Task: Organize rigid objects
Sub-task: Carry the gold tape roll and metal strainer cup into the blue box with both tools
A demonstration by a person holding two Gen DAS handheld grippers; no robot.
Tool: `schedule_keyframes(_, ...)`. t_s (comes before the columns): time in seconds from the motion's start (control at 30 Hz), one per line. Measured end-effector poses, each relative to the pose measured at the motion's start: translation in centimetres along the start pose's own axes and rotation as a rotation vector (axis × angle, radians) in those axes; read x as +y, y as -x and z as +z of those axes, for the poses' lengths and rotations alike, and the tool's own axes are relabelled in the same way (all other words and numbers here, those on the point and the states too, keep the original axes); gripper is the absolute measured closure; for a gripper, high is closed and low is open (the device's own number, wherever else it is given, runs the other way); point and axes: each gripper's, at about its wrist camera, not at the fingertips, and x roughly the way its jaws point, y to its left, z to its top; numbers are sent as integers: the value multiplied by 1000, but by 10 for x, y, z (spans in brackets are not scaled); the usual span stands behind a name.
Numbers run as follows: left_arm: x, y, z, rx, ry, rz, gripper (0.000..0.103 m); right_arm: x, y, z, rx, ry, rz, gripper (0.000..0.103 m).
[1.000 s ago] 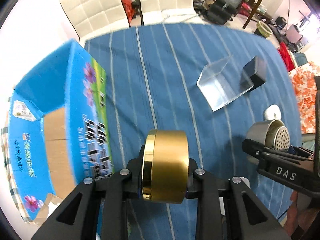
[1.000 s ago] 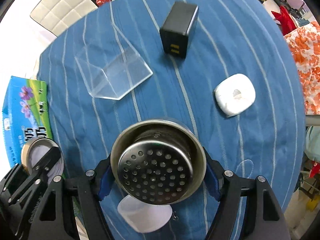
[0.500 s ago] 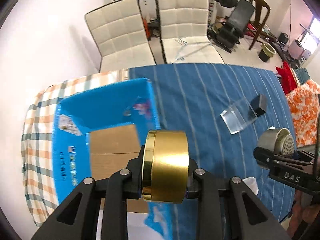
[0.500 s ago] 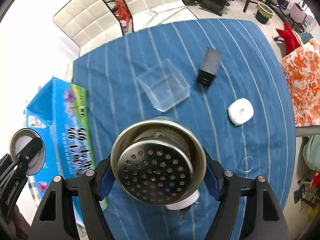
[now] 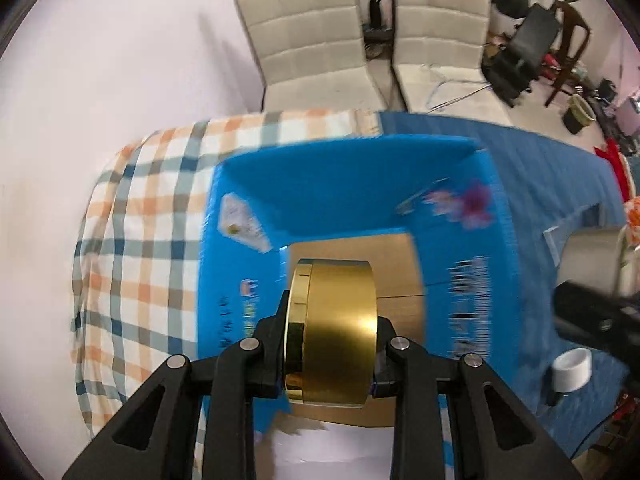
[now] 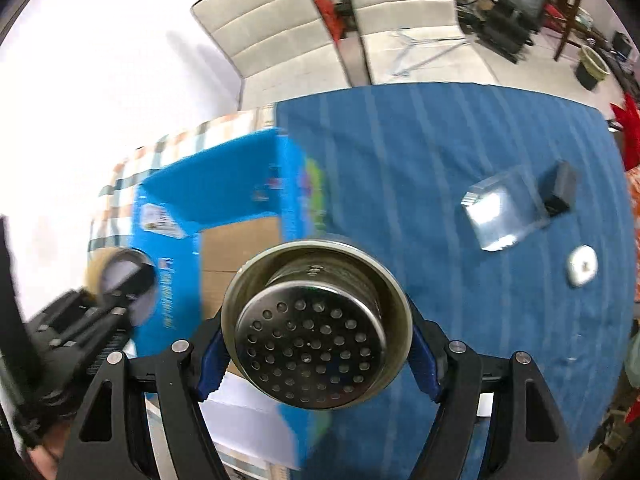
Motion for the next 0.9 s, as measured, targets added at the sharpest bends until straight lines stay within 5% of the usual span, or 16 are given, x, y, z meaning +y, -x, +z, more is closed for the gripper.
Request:
schedule_keyframes(0.3, 29, -68, -20, 102, 145, -78, 78, 80, -65, 30, 73, 43, 60, 27)
schedule_keyframes(0.53, 28, -91, -37, 135, 219, -100, 78, 88, -131, 46, 158, 59, 49, 27)
schedule_keyframes(0.73, 28, -103, -64, 185, 276, -44, 78, 99, -179, 51, 231, 132, 49, 27)
schedule_keyframes(0.9, 39, -115, -86, 226, 395, -94, 78, 118, -210, 49, 258, 200, 59, 26)
